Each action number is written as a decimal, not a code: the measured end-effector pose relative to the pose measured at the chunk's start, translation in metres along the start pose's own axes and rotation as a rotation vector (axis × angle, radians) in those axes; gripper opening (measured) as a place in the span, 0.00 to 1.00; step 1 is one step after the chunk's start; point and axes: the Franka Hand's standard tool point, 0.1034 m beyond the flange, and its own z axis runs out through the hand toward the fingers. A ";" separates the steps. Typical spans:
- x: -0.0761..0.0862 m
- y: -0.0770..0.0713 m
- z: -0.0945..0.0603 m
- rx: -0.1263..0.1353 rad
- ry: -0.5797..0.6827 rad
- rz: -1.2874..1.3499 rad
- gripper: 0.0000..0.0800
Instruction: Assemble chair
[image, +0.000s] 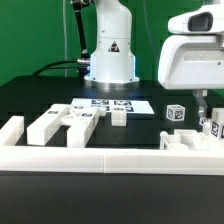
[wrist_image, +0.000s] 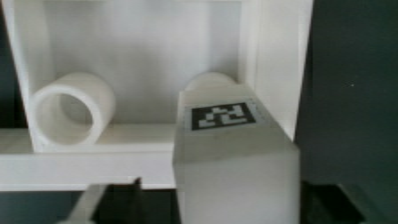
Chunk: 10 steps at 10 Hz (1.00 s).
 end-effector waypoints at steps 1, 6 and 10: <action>0.000 0.000 0.000 0.000 0.000 0.013 0.36; 0.000 0.003 0.000 0.012 0.001 0.432 0.36; -0.002 0.002 0.001 0.013 -0.005 0.888 0.36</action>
Offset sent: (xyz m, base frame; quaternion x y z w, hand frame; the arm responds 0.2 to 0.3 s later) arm 0.0000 0.0000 0.0000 0.0000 0.0000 0.1938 0.9810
